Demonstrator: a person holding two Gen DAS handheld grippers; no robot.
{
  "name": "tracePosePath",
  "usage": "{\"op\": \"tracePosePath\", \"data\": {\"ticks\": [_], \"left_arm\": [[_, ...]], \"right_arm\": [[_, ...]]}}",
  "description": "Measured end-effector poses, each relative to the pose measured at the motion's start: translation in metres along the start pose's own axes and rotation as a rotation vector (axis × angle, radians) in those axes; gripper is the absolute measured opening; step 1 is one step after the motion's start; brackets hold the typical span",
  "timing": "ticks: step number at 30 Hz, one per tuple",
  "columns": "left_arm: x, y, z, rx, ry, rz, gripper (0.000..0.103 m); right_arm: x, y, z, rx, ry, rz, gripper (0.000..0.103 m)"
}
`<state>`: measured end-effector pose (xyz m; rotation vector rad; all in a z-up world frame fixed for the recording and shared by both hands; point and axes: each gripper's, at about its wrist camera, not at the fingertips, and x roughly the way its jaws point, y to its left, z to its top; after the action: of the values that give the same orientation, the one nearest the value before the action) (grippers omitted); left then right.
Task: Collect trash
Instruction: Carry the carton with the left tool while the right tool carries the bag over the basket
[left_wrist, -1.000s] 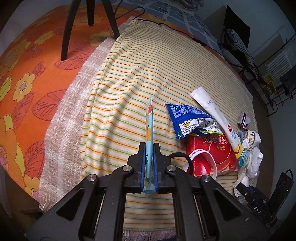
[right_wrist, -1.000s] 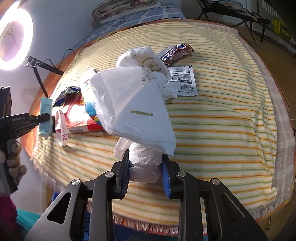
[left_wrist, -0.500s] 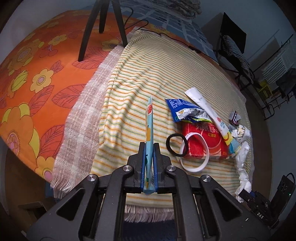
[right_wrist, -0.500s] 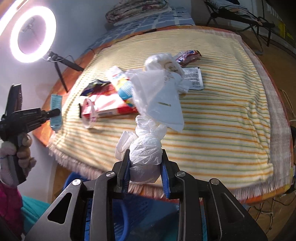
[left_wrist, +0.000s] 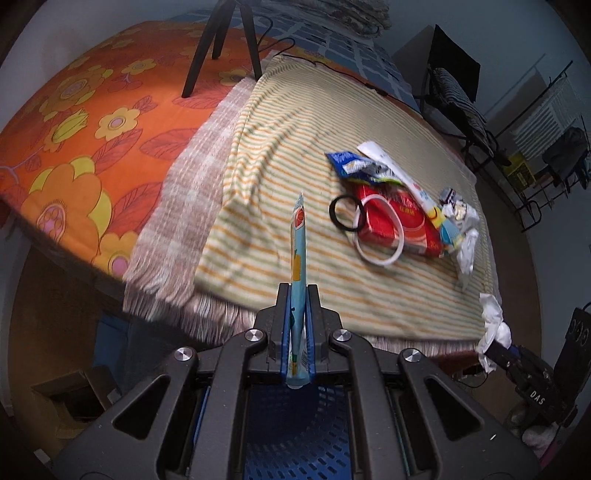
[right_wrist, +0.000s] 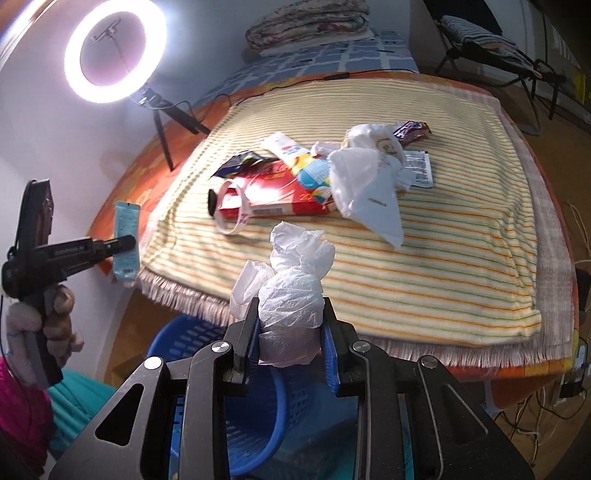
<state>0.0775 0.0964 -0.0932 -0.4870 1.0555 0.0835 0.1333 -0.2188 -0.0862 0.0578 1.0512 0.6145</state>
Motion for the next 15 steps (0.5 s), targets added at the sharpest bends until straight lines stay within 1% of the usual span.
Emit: {"op": "tracePosePath", "data": {"ticks": [7, 15], "left_arm": [[-0.006, -0.002, -0.043, 0.019, 0.025, 0.004, 0.005], [0.0, -0.01, -0.09, 0.044, 0.081, 0.009, 0.005]], "right_arm": [[-0.004, 0.019, -0.017, -0.048, 0.019, 0.025, 0.026], [0.002, 0.045, -0.042, -0.111, 0.074, 0.061, 0.026]]}}
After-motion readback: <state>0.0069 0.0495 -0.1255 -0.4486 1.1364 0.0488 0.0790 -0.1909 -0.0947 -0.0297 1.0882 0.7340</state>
